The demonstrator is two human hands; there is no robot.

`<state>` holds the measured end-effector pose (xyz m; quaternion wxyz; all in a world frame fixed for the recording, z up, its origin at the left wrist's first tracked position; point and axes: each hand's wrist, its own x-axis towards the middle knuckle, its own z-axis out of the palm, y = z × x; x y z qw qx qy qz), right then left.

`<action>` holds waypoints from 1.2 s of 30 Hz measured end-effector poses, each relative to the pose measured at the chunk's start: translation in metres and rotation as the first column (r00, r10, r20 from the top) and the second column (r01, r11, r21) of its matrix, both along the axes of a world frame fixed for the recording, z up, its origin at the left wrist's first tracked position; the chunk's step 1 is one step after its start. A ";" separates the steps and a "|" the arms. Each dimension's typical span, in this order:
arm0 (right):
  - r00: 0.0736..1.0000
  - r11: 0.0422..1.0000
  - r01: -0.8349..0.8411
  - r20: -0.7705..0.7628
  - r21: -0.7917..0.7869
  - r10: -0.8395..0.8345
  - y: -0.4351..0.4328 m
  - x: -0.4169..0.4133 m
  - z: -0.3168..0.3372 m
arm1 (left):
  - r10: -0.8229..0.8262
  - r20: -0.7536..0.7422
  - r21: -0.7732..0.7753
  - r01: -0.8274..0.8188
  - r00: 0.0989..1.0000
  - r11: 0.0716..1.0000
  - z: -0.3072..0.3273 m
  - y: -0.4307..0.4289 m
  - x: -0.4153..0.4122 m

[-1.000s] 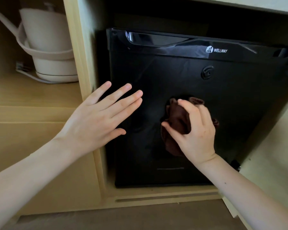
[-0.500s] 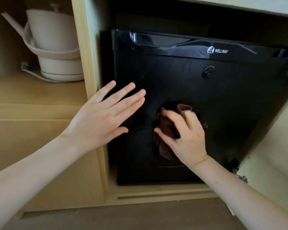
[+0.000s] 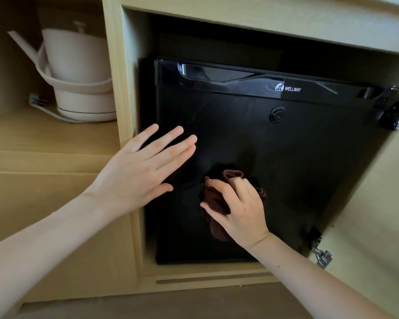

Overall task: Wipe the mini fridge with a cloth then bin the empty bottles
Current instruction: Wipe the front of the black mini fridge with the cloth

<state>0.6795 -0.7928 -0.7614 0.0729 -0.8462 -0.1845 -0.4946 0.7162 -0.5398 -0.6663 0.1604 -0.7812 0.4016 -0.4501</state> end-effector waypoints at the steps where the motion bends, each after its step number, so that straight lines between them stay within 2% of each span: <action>1: 1.000 1.000 0.004 -0.004 0.002 -0.004 0.001 0.000 0.001 | 0.002 -0.001 0.001 -0.002 1.000 1.000 0.000 0.000 0.000; 12: 0.999 0.997 -0.038 -0.001 -0.066 0.038 0.004 -0.006 0.013 | 0.006 0.004 0.005 -0.006 1.000 1.000 0.002 0.000 -0.002; 18: 0.990 0.998 -0.039 0.134 0.043 0.033 0.004 0.006 0.043 | -0.008 0.013 0.033 0.007 1.000 0.999 0.003 0.003 0.000; 22: 0.980 0.998 -0.014 0.199 0.058 0.002 0.017 0.015 0.033 | -0.019 0.029 0.044 0.018 0.999 0.999 0.003 0.009 0.004; 24: 0.983 0.995 -0.013 0.182 -0.101 0.031 0.021 0.014 0.011 | -0.015 0.029 0.038 0.014 0.999 0.999 0.002 0.008 0.003; 27: 0.991 0.891 -0.063 0.078 -0.449 0.109 0.016 0.007 -0.017 | -0.013 0.024 0.040 0.012 1.000 0.999 0.002 0.008 0.003; 29: 0.990 0.837 -0.092 0.040 -0.540 0.135 0.010 0.003 -0.016 | -0.018 0.027 0.040 0.017 0.999 0.999 0.003 0.008 0.003; 31: 0.991 0.878 -0.073 0.063 -0.473 0.116 0.004 0.004 -0.002 | -0.024 0.030 0.039 0.023 0.999 0.999 0.003 0.009 0.004; 33: 0.989 0.965 -0.021 0.138 -0.260 0.058 0.001 0.007 0.017 | -0.026 0.031 0.041 0.025 0.999 0.999 0.002 0.009 0.005; 36: 0.979 1.000 -0.016 0.203 0.010 0.013 0.007 0.012 0.037 | -0.028 0.044 0.043 0.026 0.999 0.999 0.001 0.009 0.006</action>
